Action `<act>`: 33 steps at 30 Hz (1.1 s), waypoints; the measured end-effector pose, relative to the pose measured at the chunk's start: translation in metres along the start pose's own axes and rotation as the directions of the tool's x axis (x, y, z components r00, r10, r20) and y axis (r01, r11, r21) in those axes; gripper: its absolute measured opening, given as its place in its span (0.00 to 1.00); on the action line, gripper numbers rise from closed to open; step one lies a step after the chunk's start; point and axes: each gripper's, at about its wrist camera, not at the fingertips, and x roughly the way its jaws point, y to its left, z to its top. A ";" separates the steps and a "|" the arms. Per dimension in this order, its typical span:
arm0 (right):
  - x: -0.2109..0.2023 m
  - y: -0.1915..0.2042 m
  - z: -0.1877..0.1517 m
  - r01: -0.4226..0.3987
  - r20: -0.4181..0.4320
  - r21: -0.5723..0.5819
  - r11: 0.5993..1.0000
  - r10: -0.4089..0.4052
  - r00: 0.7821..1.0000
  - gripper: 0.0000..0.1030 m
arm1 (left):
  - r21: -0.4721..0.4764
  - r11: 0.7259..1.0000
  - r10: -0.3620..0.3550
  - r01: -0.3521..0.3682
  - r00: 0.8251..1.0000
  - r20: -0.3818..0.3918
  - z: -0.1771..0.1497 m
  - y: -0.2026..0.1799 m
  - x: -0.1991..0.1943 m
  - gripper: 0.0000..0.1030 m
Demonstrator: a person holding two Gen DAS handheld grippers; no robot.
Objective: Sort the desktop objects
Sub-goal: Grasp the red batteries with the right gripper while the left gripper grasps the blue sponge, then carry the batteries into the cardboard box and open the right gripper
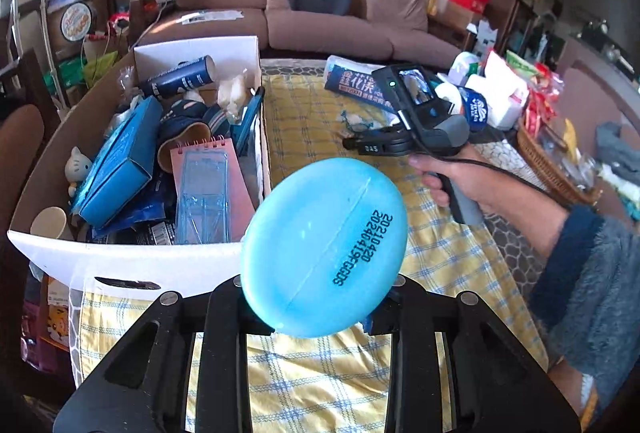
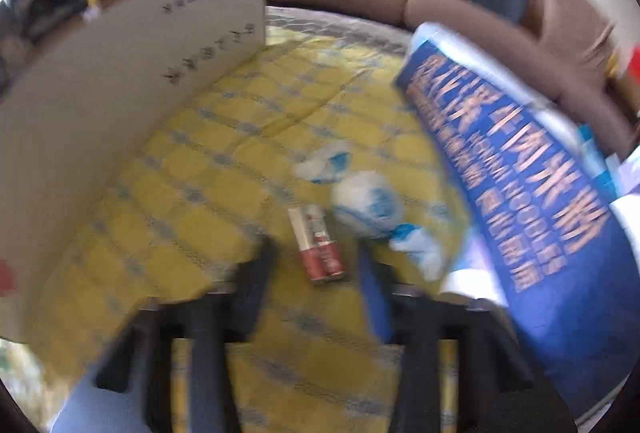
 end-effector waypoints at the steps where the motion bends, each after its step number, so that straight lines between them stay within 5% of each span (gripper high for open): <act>1: -0.002 0.001 -0.001 -0.012 -0.011 -0.005 1.000 0.012 1.000 0.18 | 0.008 1.000 0.012 -0.012 1.000 0.004 0.000 -0.002 0.003 0.26; 5: -0.014 0.017 -0.009 0.022 -0.045 -0.060 0.998 -0.025 0.999 0.18 | 0.011 1.000 0.013 -0.013 1.000 0.005 -0.001 -0.006 0.005 0.26; 12: -0.074 0.031 -0.039 0.020 -0.049 0.024 1.000 -0.019 0.999 0.18 | 0.020 1.000 0.002 -0.004 0.997 0.074 0.003 -0.009 -0.016 0.26; 20: -0.157 0.051 -0.013 0.033 0.113 0.139 0.990 -0.049 0.992 0.18 | -0.003 0.999 -0.047 0.049 0.980 0.193 0.021 0.007 -0.043 0.26; 26: -0.197 0.080 0.011 0.031 0.195 0.130 0.991 -0.056 0.979 0.18 | -0.100 0.990 -0.065 0.102 0.945 0.321 0.045 0.056 -0.067 0.26; 33: -0.215 0.104 0.038 0.023 0.257 0.113 0.993 -0.051 0.965 0.18 | -0.289 0.955 0.037 0.071 0.936 0.351 0.066 0.135 -0.077 0.26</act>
